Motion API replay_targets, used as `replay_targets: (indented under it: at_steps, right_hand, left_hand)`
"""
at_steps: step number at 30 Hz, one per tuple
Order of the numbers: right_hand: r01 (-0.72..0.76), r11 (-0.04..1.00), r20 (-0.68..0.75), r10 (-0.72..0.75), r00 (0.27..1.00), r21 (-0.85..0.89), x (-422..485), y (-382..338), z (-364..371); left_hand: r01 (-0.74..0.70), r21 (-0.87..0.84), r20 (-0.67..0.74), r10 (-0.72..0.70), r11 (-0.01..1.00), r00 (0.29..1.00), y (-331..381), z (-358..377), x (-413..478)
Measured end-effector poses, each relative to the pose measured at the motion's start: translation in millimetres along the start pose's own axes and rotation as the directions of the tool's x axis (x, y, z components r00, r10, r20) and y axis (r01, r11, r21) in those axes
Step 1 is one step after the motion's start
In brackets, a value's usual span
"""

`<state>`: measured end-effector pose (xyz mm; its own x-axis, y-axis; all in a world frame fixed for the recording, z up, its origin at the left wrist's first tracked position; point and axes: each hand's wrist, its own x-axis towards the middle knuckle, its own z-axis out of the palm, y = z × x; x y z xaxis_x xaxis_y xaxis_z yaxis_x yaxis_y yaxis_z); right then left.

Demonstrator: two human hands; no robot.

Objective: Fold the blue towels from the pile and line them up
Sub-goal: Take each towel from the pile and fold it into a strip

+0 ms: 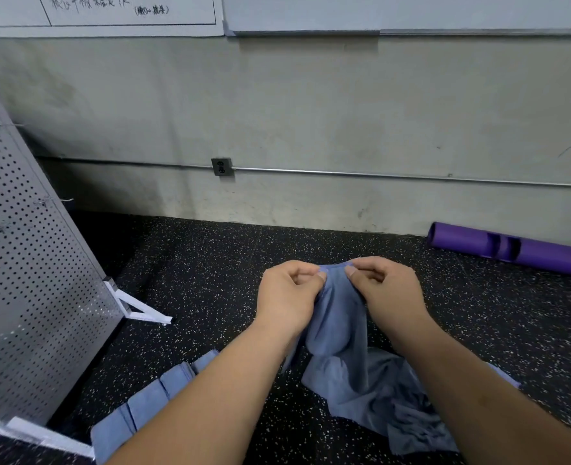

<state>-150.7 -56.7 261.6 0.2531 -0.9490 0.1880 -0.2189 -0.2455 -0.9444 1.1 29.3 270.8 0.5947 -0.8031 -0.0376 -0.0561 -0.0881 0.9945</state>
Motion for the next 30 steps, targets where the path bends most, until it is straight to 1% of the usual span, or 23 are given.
replay_targets:
  at_steps: [4, 8, 15, 20, 22, 25, 28, 30]
  right_hand:
    - [0.023, 0.999, 0.029, -0.022, 0.999, -0.03, -5, -2, 6]
    - [0.028, 1.0, 0.058, -0.028, 0.998, -0.002, -10, -5, 9]
    - [0.036, 0.999, 0.086, -0.035, 0.996, -0.008, -17, -10, 12]
    - [0.049, 0.998, 0.08, -0.047, 0.996, -0.032, -18, -12, 14]
    - [0.063, 0.997, 0.081, -0.06, 0.995, -0.042, -18, -13, 14]
    - [0.131, 0.983, 0.072, -0.122, 0.99, -0.13, -19, -16, 12]
    - [0.179, 0.964, 0.074, -0.168, 0.983, -0.198, -20, -18, 9]
    - [0.165, 0.969, 0.057, -0.157, 0.986, -0.184, -17, -20, 6]
  left_hand:
    - [0.033, -0.103, 0.02, -0.031, 0.994, 0.999, 1, 5, -6]
    - [0.064, -0.159, 0.02, -0.062, 0.985, 0.998, 3, 5, -9]
    - [0.085, -0.098, -0.013, -0.087, 0.992, 0.996, 5, 3, -9]
    - [0.096, -0.106, -0.006, -0.097, 0.99, 0.995, 4, 2, -8]
    - [0.1, -0.136, 0.029, -0.097, 0.986, 0.995, 5, 2, -8]
    - [0.102, -0.201, 0.088, -0.086, 0.974, 0.992, 7, 2, -8]
    - [0.076, -0.171, 0.151, -0.05, 0.982, 0.987, 11, 0, -9]
    - [0.001, -0.101, 0.197, 0.02, 0.995, 0.98, 13, -1, -11]
